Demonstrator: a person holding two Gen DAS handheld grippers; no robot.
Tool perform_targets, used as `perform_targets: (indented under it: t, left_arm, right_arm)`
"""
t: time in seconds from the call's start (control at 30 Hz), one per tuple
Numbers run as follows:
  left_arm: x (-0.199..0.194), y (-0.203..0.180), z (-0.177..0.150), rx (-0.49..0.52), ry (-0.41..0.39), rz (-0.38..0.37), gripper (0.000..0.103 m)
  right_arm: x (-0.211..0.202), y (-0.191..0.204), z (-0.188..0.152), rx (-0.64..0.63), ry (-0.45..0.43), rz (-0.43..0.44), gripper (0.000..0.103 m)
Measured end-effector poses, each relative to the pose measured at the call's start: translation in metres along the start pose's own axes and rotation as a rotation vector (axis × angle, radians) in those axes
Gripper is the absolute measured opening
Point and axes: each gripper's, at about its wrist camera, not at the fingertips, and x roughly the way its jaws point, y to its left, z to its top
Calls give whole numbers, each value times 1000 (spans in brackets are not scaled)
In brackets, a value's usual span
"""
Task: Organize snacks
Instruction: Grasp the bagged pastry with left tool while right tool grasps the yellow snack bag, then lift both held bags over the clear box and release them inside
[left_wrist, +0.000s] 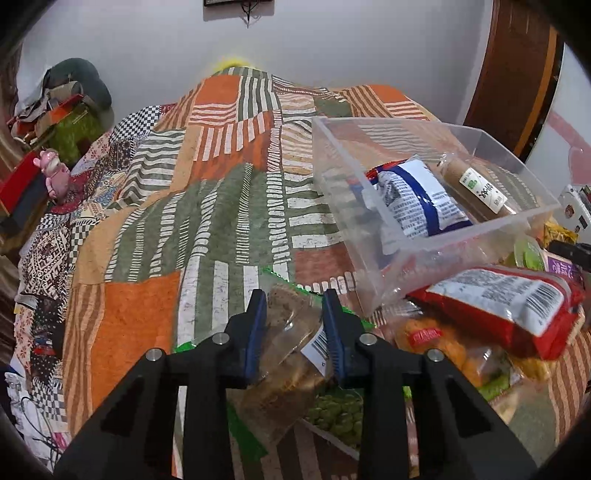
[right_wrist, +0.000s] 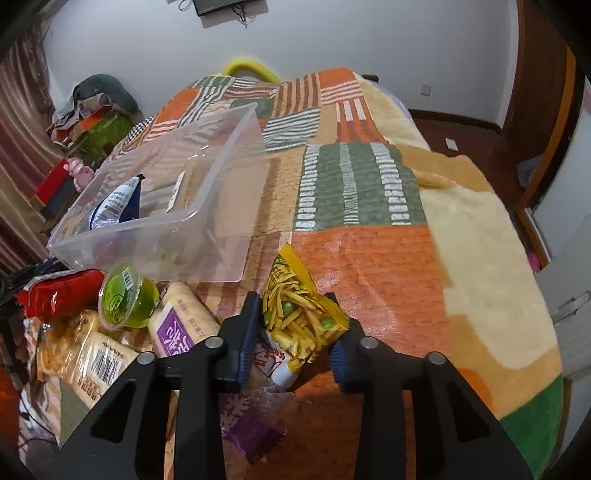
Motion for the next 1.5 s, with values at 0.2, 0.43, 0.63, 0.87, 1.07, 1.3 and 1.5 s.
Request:
perform_targets:
  t: [0.2, 0.43, 0.63, 0.87, 1.07, 1.3, 1.5]
  left_arm:
    - [-17, 5, -7, -24, 6, 2, 26]
    - [-23, 11, -21, -41, 78, -19, 62]
    - [-23, 5, -36, -1, 70, 0, 66]
    - [-4, 15, -35, -40, 84, 61, 62]
    - [-8, 21, -31, -60, 53, 69, 44]
    - [-44, 24, -10, -98, -39, 70, 44]
    - [-78, 8, 19, -86, -137, 38, 44]
  right_arm:
    - [-9, -2, 2, 2, -34, -9, 22]
    - [-19, 0, 4, -9, -54, -17, 20]
    - [-21, -1, 4, -5, -58, -18, 20]
    - [-20, 2, 5, -7, -57, -28, 20]
    - [-25, 0, 8, -7, -76, -38, 20]
    - [-42, 0, 22, -9, -138, -38, 20]
    - [-58, 12, 39, -34, -209, -12, 20]
